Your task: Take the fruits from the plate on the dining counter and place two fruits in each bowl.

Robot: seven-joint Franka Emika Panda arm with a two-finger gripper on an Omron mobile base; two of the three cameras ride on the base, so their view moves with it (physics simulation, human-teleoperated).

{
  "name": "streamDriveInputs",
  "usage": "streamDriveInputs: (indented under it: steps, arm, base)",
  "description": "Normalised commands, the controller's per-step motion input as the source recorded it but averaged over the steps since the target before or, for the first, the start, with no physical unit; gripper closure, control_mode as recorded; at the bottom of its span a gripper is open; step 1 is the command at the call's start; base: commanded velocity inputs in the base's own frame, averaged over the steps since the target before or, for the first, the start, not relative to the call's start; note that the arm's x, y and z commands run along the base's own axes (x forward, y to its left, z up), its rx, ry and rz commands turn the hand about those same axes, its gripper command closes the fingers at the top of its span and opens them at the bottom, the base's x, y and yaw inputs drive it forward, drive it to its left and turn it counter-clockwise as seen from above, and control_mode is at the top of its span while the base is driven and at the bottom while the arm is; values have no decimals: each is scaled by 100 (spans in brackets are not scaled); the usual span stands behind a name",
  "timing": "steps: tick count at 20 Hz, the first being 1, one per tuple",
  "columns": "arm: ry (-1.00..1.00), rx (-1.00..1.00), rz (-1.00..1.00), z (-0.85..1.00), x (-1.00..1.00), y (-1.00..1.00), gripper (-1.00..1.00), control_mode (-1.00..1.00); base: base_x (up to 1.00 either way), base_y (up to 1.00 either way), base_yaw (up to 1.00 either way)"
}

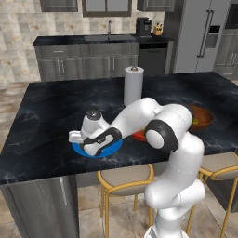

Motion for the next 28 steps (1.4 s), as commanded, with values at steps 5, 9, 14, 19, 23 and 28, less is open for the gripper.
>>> streamDriveInputs:
  steps: [5, 9, 14, 19, 23, 28]
  arm:
    - [3, 0, 0, -21, 0, 4, 100, -100]
    - [1, 0, 0, 0, 0, 1, 100, -100]
    - [-7, 0, 1, 19, 0, -10, 100, -100]
    - [-26, 0, 10, 66, -5, -67, 100, -100]
    - [-24, 1, 7, 100, -44, -85, 100, -100]
    - [-24, 0, 8, 95, -76, -71, 100, -100]
  base:
    - [0, 0, 0]
    - [0, 0, 0]
    - [0, 0, 0]
    - [0, 0, 0]
    - [0, 0, 0]
    - [0, 0, 0]
